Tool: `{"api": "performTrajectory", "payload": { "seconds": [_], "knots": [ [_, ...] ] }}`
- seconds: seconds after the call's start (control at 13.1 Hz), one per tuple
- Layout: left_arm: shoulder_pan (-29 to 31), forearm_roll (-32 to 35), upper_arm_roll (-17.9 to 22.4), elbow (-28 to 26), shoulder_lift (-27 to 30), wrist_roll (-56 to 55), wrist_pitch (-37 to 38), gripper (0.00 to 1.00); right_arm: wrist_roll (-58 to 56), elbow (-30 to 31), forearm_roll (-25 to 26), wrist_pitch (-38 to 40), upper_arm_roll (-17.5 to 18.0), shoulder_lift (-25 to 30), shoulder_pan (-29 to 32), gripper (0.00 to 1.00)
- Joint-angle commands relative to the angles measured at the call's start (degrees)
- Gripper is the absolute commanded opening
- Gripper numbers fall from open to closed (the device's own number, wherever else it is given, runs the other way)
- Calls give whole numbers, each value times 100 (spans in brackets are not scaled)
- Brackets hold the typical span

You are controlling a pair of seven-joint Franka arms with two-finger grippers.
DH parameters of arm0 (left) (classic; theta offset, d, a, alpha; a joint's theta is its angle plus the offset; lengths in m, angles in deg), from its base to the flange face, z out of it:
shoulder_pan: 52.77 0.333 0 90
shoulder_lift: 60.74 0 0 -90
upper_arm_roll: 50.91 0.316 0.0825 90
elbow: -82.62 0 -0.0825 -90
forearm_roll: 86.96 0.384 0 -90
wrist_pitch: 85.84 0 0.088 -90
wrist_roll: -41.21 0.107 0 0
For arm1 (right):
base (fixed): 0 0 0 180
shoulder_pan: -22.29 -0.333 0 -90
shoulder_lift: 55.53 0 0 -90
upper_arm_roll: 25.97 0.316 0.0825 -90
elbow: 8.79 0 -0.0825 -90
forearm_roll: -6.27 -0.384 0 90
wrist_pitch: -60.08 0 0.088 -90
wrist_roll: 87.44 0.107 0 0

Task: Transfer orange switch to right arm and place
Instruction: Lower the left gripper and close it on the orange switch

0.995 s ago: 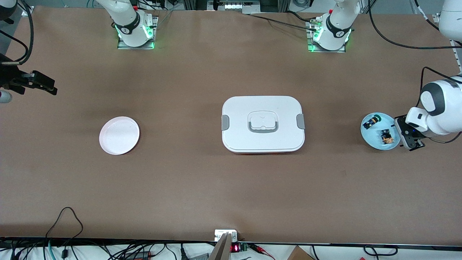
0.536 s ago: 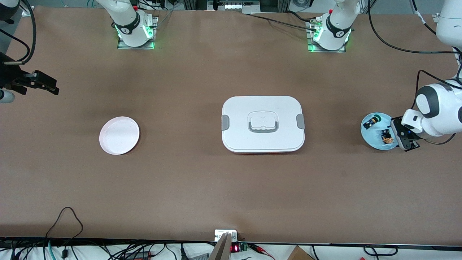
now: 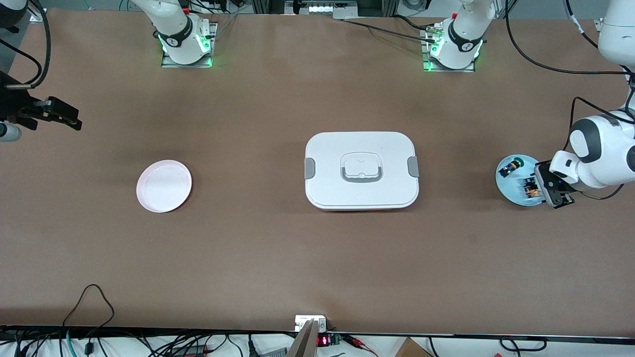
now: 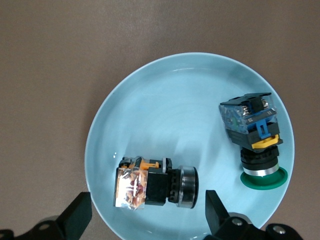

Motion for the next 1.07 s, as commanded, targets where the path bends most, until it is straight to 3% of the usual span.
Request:
{"api": "performTrajectory", "payload": {
  "seconds": [0.0,0.54,0.69,0.84,1.0],
  "knots": [
    [72,37,-62,26,-85,116,-43,100,-62,-51,-80,99,7,35,6,100],
    [72,19,-62,-79,-137,116,-200,100,-62,-51,-80,99,7,35,6,100],
    [72,19,-62,-89,-164,116,-236,94,-62,-51,-80,99,7,35,6,100],
    [72,19,-62,-89,-155,116,-236,78,-62,-51,-80,99,7,26,6,100],
    [72,19,-62,-89,-155,116,-236,51,-53,-51,-80,99,7,17,6,100]
  ]
}}
